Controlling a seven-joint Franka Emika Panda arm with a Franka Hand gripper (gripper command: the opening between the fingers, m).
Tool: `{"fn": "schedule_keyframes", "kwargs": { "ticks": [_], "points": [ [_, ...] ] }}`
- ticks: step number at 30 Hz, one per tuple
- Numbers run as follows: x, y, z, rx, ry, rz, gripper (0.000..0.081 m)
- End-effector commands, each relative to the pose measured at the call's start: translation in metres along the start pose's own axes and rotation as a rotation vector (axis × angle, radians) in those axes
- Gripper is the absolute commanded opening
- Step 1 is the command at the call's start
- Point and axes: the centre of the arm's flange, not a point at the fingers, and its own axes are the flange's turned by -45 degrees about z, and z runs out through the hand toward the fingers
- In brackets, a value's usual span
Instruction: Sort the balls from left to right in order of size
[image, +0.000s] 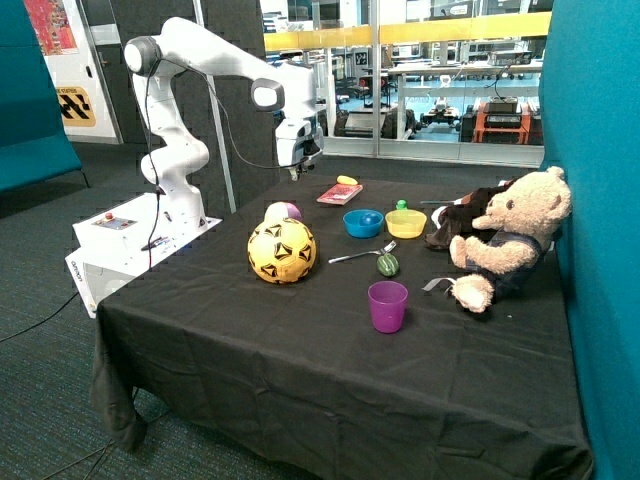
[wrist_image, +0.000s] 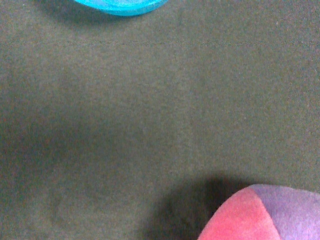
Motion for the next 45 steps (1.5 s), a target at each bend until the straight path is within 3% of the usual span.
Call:
{"fn": "schedule_keyframes", "kwargs": {
  "ticks": [1,3,4,5,6,8,10,13,18,23,32,45],
  "points": [
    [0.002,0.000,0.001,0.0028,0.0001,-0.128,0.0808],
    [0.004,0.005,0.001,0.0028,0.0001,-0.109,0.0808],
    [0.005,0.007,0.001,0.0028,0.0001,-0.104,0.0706],
    [0.006,0.009,0.001,0.0028,0.0001,-0.099,0.0496],
    [0.007,0.011,0.001,0.0028,0.0001,-0.097,0.0392],
    [0.008,0.014,0.001,0.0028,0.0001,-0.090,0.0316],
    [0.009,0.017,0.002,0.0028,0.0001,-0.084,0.0303],
    [0.012,0.021,0.003,0.0028,0.0001,-0.076,0.0330],
    [0.016,0.030,0.001,0.0028,0.0000,-0.050,0.0455],
    [0.021,0.047,-0.001,0.0028,-0.0001,0.034,0.0561],
    [0.022,0.072,0.004,0.0028,-0.0002,0.137,0.0607],
    [0.017,0.095,0.002,0.0028,-0.0003,0.191,0.0770]
  ]
}}
